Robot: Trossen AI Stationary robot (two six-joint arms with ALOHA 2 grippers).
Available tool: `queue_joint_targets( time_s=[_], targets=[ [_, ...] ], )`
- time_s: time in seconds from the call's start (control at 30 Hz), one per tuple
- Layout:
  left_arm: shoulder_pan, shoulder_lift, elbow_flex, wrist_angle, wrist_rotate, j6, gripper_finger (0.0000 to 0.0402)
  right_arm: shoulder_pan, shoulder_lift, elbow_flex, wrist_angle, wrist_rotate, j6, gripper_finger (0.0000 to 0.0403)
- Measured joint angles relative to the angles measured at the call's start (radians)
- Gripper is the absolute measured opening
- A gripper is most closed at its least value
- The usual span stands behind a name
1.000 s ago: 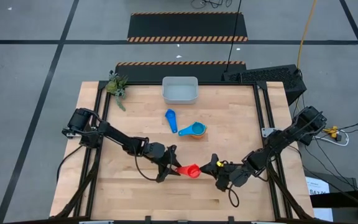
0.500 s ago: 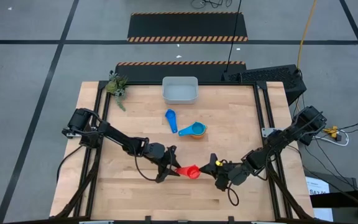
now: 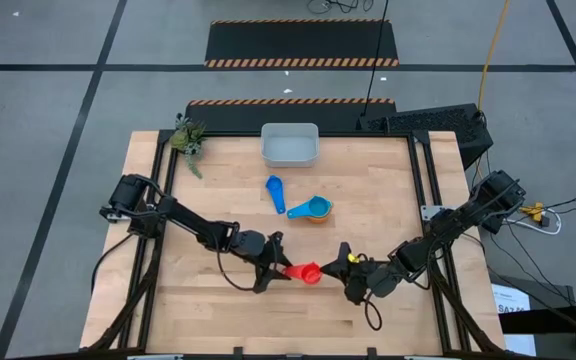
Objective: Nest measuring cups in basket
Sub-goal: Stack the red measuring cup into the light blue measuring cup
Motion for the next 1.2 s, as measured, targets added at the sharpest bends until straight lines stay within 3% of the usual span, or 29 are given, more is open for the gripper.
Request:
queue_joint_targets(
  time_s=[0.23,0.43,0.67,0.9,1.1,1.2],
  targets=[
    [-0.003,-0.057,0.003,-0.022,-0.047,0.058,0.0244,0.007,0.001,0.000,-0.016,0.003,0.093,0.0000],
    [-0.015,-0.176,0.004,-0.150,-0.137,0.193,0.0269,0.004,-0.019,0.000,-0.023,0.004,0.134,0.0000],
    [-0.039,-0.350,0.002,-0.395,-0.330,0.270,0.0270,-0.001,-0.104,0.000,-0.049,0.072,0.233,0.0000],
    [-0.048,-0.441,0.003,-0.573,-0.582,0.220,0.0271,-0.011,-0.215,0.000,-0.143,0.116,0.393,0.0000],
    [-0.053,-0.501,-0.007,-0.781,-0.650,0.153,0.0249,-0.011,-0.273,0.000,-0.228,0.143,0.550,0.0000],
    [-0.066,-0.542,-0.055,-0.778,-0.669,0.116,0.0225,-0.011,-0.279,0.000,-0.238,0.155,0.598,0.0000]
  ],
)
